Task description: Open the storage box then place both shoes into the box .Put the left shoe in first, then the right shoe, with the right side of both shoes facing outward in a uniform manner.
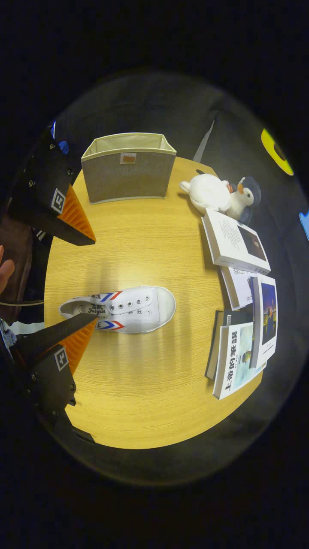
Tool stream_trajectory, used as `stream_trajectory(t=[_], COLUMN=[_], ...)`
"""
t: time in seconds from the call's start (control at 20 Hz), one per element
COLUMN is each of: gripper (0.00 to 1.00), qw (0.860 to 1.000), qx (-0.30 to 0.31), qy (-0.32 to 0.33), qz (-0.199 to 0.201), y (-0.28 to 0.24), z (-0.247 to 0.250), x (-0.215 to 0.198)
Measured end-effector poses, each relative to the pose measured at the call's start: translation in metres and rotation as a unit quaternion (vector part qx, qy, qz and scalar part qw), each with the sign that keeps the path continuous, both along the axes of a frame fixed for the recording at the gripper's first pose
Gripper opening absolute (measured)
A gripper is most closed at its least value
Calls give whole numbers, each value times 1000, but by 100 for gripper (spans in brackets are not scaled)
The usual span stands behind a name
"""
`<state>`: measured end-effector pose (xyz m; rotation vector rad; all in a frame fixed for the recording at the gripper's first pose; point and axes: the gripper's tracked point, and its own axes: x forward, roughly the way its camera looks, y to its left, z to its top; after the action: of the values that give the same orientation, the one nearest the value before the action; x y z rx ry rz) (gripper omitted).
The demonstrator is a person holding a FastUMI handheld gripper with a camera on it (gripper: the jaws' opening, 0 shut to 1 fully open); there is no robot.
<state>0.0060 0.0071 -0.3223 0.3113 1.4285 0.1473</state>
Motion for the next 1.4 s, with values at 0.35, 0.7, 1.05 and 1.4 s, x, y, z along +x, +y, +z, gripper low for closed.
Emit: stream_trajectory(t=[0.35, 0.7, 1.05, 1.4], gripper=[96, 96, 83, 5], qw=[999, 995, 993, 994], qx=[-26, -68, -65, -55], qy=[37, 74, 43, 57], qz=[-10, 9, 86, 72], y=[-36, -67, -47, -51], z=[-44, -94, -121, -117], x=[-11, -21, -4, -6])
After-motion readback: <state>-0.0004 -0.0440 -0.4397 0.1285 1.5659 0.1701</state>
